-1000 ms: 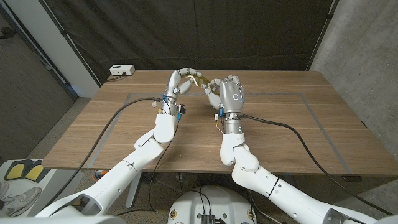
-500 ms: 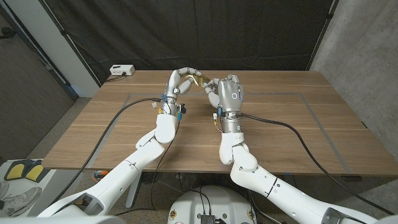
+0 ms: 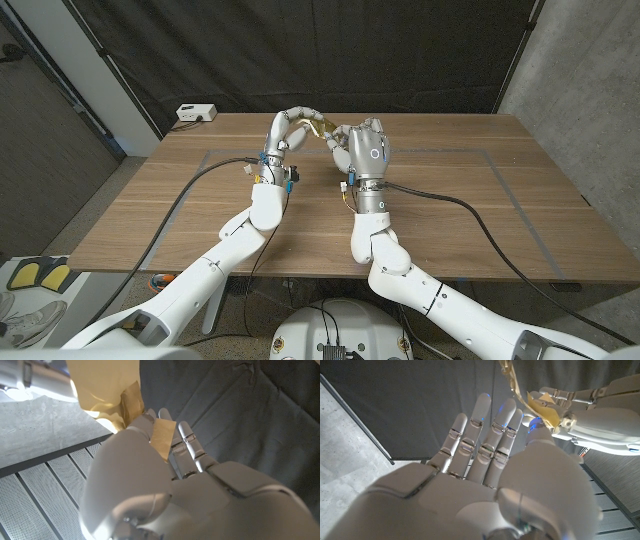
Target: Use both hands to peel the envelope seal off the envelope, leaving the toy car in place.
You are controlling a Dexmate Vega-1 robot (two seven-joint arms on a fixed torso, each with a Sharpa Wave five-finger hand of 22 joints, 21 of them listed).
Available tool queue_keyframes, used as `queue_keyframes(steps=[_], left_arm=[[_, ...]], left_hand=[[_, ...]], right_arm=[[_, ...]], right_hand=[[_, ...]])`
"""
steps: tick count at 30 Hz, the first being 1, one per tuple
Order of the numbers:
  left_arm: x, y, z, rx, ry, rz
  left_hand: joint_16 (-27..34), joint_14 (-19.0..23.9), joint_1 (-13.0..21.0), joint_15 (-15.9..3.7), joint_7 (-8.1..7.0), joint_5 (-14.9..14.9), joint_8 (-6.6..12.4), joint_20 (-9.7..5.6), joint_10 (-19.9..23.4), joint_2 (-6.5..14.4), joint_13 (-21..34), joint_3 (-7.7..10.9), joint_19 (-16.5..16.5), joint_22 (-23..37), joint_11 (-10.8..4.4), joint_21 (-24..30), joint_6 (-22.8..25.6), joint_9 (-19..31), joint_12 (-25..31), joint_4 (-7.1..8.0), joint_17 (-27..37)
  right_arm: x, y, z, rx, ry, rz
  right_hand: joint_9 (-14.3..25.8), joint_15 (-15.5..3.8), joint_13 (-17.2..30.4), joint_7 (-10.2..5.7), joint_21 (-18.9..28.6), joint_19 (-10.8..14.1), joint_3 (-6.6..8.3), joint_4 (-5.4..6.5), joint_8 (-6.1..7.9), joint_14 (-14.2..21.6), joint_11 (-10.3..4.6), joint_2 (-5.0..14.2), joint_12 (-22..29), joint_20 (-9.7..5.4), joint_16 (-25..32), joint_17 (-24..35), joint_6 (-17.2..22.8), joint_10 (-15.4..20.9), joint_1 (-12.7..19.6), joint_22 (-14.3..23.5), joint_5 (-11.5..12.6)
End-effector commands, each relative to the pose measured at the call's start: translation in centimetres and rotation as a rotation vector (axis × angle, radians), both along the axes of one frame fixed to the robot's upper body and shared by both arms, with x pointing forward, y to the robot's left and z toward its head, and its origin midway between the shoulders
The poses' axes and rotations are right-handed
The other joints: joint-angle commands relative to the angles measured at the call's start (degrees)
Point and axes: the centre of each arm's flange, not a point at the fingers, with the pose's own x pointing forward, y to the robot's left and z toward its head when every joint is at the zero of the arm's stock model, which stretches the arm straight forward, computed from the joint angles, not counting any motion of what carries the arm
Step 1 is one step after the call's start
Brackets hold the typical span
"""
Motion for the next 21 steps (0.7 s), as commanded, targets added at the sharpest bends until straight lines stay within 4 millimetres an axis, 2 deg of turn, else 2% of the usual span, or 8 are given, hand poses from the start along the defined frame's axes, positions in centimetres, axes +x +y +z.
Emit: queue_keyframes(steps=[1, 3, 6, 8, 12, 14, 17, 21], left_arm=[[-0.36, 0.09, 0.07, -0.012, -0.024, -0.018], [-0.45, 0.08, 0.06, -0.009, -0.027, -0.02], [-0.52, 0.16, 0.07, -0.013, -0.03, -0.02], [-0.56, 0.24, 0.11, -0.017, -0.034, -0.019], [-0.62, 0.33, 0.22, -0.019, -0.042, -0.021], [-0.64, 0.35, 0.24, -0.026, -0.047, -0.02], [-0.68, 0.4, 0.3, -0.033, -0.051, -0.025], [-0.73, 0.44, 0.47, -0.047, -0.062, -0.034]], left_hand=[[-0.1, -0.1, 0.0, -9.13, -0.33, 0.5, -0.11, -0.29, 0.5, 0.3, 0.1, -0.26, -0.1, 0.0, -0.23, 0.4, 0.0, -0.1, -0.3, 0.08, 0.2], [-0.1, -0.1, 0.0, -9.13, 0.23, 0.5, -0.31, -0.27, 0.4, 0.3, 0.2, -0.38, -0.1, 0.0, -0.19, 0.4, -0.4, -0.1, -0.4, 0.13, 0.2], [-0.2, -0.1, 0.0, -9.13, 0.51, 0.5, -0.41, -0.24, 0.4, 0.4, 0.3, -0.46, -0.1, 0.0, -0.16, 0.5, -0.6, -0.1, -0.5, 0.16, 0.3], [-0.2, -0.1, 0.0, -9.12, 1.71, 0.6, -0.47, -0.28, 0.2, 0.5, 0.4, -0.55, -0.2, 0.0, -0.09, 0.5, -1.1, 0.2, -0.6, 0.16, 0.3], [-0.4, -0.2, 0.1, -9.11, 2.14, 0.6, -0.49, -0.27, 0.1, 0.5, 0.5, -0.62, -0.2, 0.0, -0.04, 0.6, -1.4, 0.4, -0.8, 0.11, 0.3], [-0.4, -0.3, 0.2, -9.11, 1.85, 0.6, -0.43, -0.23, 0.0, 0.6, 0.6, -0.65, -0.2, 0.0, -0.03, 0.6, -1.2, 0.4, -0.8, 0.11, 0.3], [-0.5, -0.2, 0.2, -9.12, 0.47, 0.6, -0.26, -0.28, 0.2, 0.7, 0.8, -0.87, -0.2, -0.1, -0.05, 0.7, -0.3, 0.2, -1.0, 0.14, 0.4], [-0.5, -0.2, 0.1, -9.12, -0.1, 0.6, -0.22, -0.38, 0.4, 0.8, 0.9, -1.01, -0.2, -0.1, -0.13, 0.8, 0.0, 0.1, -1.0, 0.21, 0.5]], right_arm=[[0.22, 0.11, 0.1, -0.014, -0.025, -0.052], [0.33, 0.02, 0.11, -0.005, -0.035, -0.058], [0.52, -0.14, 0.07, 0.007, -0.067, -0.071], [0.57, -0.24, 0.08, 0.013, -0.074, -0.069], [0.64, -0.35, 0.14, 0.022, -0.089, -0.076], [0.66, -0.45, 0.2, 0.028, -0.088, -0.078], [0.69, -0.59, 0.25, 0.033, -0.092, -0.085], [0.73, -0.83, 0.32, 0.034, -0.102, -0.085]], right_hand=[[0.6, -5.58, 0.9, -0.89, 0.9, -0.2, 0.22, -1.21, 0.07, 1.3, -1.07, -0.25, 0.2, -0.46, 0.8, 1.0, 0.3, 0.5, 2.3, 0.1, 0.6], [1.1, -5.55, 1.6, -1.51, 1.5, -0.2, 0.12, -1.54, -0.63, 1.3, -1.49, -0.41, -0.1, -0.68, 1.0, 1.7, -1.7, -0.5, 3.1, 0.2, 0.9], [1.5, -5.64, 2.2, -1.87, 2.0, -0.3, 0.09, -1.66, -0.79, 1.5, -1.69, -0.31, -0.3, -0.85, 1.3, 2.3, -2.6, -1.2, 3.7, 0.3, 1.1], [2.0, -5.62, 3.0, -1.64, 2.9, 0.1, 0.43, -2.18, 0.32, 1.9, -1.36, 0.27, 0.3, -1.19, 2.0, 3.4, -0.4, -0.1, 5.6, 0.4, 1.4], [2.1, -5.55, 3.7, -1.02, 4.0, 0.3, 0.59, -2.22, 1.44, 2.7, -1.15, 1.07, 1.1, -1.59, 2.6, 4.6, 2.2, 2.2, 6.9, 0.5, 1.7], [2.1, -5.24, 3.4, -0.86, 4.4, 0.4, 0.34, -1.58, 1.47, 2.9, -0.96, 1.38, 0.9, -1.29, 2.5, 4.7, 2.4, 2.5, 6.2, 0.5, 1.6], [1.8, -5.27, 2.9, -0.84, 4.7, 0.3, -0.22, -0.78, 1.27, 3.0, -0.98, 1.28, 0.4, -0.97, 2.3, 4.9, 2.4, 2.6, 4.8, 0.5, 1.5], [1.3, -5.41, 2.6, -0.34, 5.5, -0.1, 0.61, -1.34, 1.61, 3.9, -0.47, 2.33, 0.3, -0.98, 2.6, 5.6, 4.3, 3.8, 6.2, 0.6, 0.9]])
